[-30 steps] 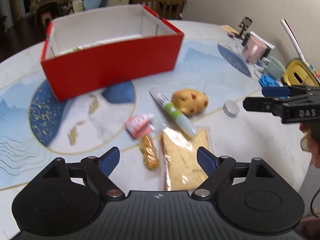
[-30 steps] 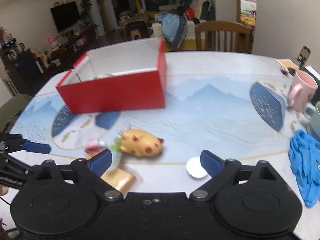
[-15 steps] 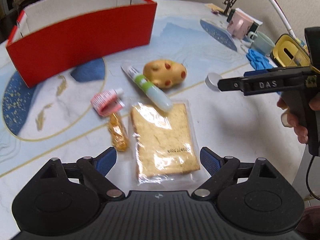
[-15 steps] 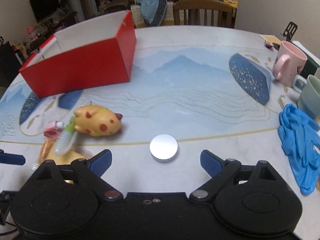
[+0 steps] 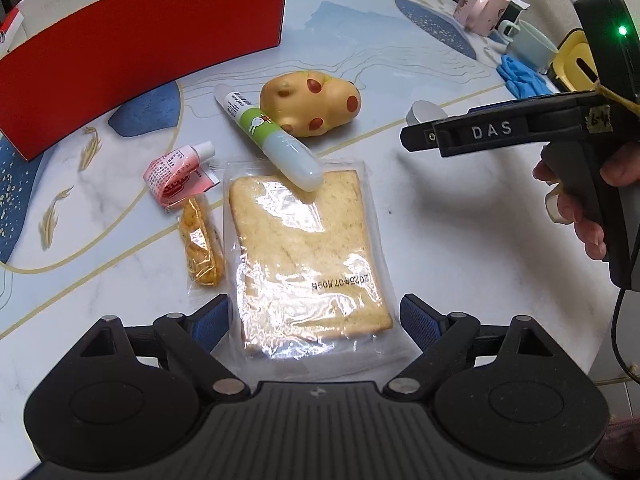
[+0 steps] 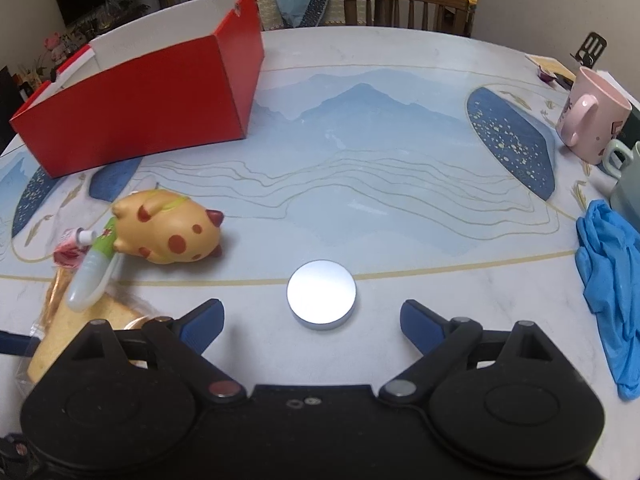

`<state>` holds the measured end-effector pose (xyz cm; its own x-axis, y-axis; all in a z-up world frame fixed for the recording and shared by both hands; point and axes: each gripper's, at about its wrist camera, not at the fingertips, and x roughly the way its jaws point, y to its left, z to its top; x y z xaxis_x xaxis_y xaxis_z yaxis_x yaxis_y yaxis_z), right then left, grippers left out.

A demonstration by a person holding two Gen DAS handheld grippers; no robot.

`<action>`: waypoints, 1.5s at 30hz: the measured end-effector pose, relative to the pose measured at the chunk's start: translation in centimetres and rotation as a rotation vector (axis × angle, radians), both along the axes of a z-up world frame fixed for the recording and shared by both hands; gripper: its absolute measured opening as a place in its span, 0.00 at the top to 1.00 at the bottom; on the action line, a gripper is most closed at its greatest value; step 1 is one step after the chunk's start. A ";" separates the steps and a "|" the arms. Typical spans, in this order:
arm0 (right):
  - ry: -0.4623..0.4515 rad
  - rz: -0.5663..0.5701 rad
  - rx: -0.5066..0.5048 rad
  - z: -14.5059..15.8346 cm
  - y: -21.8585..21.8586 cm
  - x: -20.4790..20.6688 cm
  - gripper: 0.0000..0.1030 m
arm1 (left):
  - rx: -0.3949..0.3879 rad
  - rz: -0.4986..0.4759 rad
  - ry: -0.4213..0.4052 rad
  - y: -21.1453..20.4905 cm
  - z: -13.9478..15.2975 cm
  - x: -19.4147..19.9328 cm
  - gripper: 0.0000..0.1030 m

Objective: Organize objects
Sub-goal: 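Grasp the wrapped bread packet with left tool while right tool grasps silver round badge reel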

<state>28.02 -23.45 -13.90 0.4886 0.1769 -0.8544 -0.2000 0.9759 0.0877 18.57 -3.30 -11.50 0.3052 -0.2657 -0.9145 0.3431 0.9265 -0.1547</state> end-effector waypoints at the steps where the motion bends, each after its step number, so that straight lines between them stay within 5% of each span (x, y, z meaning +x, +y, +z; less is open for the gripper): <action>1: 0.007 -0.010 0.008 -0.1 -0.1 0.2 0.10 | 0.004 -0.001 -0.001 -0.1 -0.1 0.1 0.12; 10: -0.005 -0.021 -0.029 -0.6 0.5 0.8 0.14 | 0.035 0.002 -0.018 -0.7 -0.8 0.0 0.12; 16: -0.030 -0.009 -0.081 -0.6 1.2 0.6 0.25 | 0.049 -0.011 -0.049 -0.9 -0.7 -0.6 0.15; 26: -0.046 0.003 -0.081 0.0 1.5 0.1 0.63 | 0.023 -0.003 -0.046 -0.5 -0.4 -1.1 0.22; 45: 0.002 0.079 0.047 2.7 2.4 -4.9 0.63 | -0.117 -0.028 0.052 4.2 1.3 -2.7 0.25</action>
<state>23.16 -21.05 -11.21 0.4695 0.2549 -0.8453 -0.2762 0.9518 0.1336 15.87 0.88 -10.18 0.2492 -0.3793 -0.8911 0.3574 0.8912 -0.2793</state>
